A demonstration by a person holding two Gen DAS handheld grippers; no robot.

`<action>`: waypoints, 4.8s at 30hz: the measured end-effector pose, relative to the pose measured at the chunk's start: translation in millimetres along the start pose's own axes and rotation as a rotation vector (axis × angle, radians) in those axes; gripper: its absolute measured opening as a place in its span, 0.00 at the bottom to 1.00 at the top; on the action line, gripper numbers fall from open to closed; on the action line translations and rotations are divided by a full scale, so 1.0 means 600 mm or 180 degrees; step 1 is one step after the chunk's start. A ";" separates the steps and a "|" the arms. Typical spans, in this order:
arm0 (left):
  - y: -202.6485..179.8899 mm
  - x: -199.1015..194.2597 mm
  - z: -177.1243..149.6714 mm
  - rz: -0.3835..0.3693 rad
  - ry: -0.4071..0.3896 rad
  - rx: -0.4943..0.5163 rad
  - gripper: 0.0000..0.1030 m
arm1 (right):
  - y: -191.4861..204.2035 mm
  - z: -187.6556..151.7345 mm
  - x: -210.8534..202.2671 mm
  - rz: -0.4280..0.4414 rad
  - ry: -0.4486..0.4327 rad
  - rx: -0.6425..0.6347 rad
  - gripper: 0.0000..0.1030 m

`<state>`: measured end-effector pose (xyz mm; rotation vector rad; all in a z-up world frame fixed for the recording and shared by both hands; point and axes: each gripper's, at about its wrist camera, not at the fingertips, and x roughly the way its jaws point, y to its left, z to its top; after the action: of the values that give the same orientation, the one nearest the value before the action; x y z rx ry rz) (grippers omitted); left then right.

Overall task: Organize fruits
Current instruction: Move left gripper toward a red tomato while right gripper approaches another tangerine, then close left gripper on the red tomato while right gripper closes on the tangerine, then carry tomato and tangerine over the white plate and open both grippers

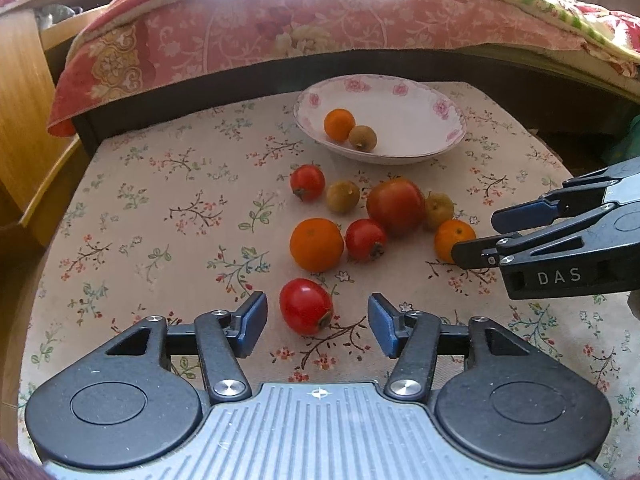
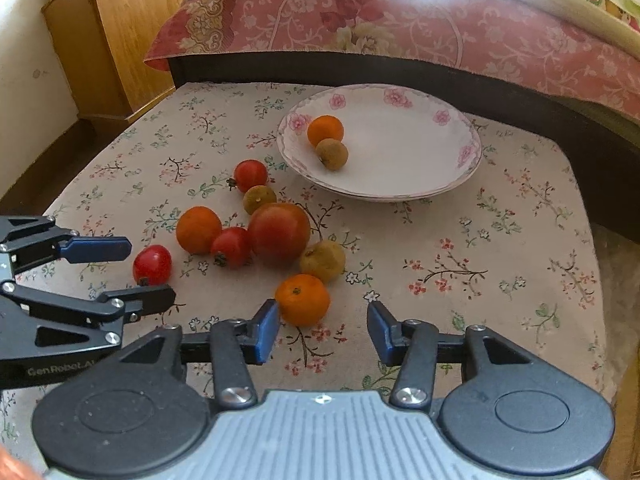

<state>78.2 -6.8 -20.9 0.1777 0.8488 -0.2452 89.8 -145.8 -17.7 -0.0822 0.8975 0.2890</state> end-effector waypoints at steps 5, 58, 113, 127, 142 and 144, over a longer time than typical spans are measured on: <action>-0.004 0.006 0.001 -0.0008 0.0007 0.0037 0.67 | 0.004 0.006 0.012 0.0027 0.0009 -0.0005 0.50; -0.026 0.027 0.001 -0.0213 0.0086 0.0241 0.46 | 0.013 -0.012 0.007 0.0145 0.0108 -0.0263 0.34; -0.053 0.015 0.116 -0.0193 -0.0342 0.0129 0.34 | -0.030 0.082 -0.024 -0.0121 -0.0369 -0.0055 0.33; -0.055 0.066 0.157 -0.0248 -0.0364 0.0178 0.34 | -0.081 0.115 0.012 -0.0191 -0.0406 0.0203 0.33; -0.049 0.108 0.164 -0.0258 -0.0263 0.0149 0.35 | -0.090 0.128 0.053 -0.0233 -0.0336 0.0111 0.33; -0.049 0.111 0.165 -0.0266 -0.0255 0.0138 0.35 | -0.090 0.129 0.055 -0.0256 -0.0340 0.0100 0.33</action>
<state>183.2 -69.6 -9.1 0.1721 0.7727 -0.3470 183.1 -175.5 2.0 -0.0729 0.7903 0.2025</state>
